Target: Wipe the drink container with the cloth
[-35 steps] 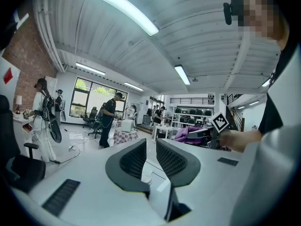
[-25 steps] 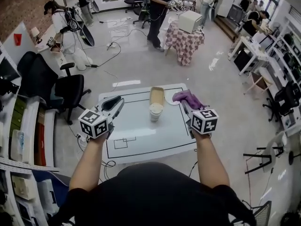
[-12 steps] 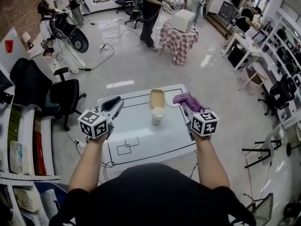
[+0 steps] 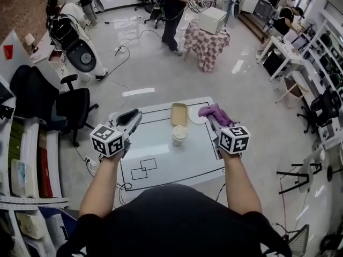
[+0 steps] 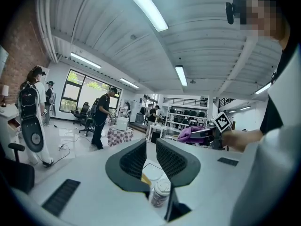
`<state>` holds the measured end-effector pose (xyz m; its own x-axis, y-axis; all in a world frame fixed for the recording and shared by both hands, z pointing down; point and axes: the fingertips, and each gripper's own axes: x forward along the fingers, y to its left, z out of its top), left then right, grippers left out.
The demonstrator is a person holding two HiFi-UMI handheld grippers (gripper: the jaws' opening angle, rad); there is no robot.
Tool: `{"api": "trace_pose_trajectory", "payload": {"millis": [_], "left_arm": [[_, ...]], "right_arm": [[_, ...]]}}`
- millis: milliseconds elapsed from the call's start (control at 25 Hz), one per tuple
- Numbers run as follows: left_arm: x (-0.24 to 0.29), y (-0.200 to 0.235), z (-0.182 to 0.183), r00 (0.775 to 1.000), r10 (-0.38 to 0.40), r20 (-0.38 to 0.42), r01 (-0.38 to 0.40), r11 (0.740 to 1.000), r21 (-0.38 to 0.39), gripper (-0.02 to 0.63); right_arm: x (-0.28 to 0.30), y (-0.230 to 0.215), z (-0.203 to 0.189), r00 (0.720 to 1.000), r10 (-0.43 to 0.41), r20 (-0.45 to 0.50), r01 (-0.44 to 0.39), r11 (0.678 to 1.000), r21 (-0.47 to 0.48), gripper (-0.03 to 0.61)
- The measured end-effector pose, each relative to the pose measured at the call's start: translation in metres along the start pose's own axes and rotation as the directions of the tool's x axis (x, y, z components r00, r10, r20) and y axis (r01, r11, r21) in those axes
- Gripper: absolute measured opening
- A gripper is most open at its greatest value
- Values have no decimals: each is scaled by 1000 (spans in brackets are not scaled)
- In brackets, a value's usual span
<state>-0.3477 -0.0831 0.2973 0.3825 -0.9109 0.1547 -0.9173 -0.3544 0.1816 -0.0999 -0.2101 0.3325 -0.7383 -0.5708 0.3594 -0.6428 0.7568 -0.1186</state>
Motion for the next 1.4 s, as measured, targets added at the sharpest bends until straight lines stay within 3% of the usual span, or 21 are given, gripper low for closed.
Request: {"api": "trace_pose_trajectory", "payload": {"millis": [440, 800, 1080, 1400], "left_arm": [[52, 21, 6, 999, 46, -16, -46, 999, -13, 83], [89, 18, -22, 998, -58, 4, 58, 998, -15, 84], [125, 12, -72, 991, -95, -94, 93, 995, -27, 97], [164, -5, -138, 957, -182, -225, 180, 983, -33, 162]], "right_arm": [[52, -46, 12, 998, 57, -21, -57, 998, 1, 75], [91, -64, -17, 992, 94, -81, -96, 995, -28, 75], [111, -70, -42, 977, 165, -132, -177, 981, -81, 75], [131, -67, -74, 947, 268, -178, -288, 952, -100, 77]]}}
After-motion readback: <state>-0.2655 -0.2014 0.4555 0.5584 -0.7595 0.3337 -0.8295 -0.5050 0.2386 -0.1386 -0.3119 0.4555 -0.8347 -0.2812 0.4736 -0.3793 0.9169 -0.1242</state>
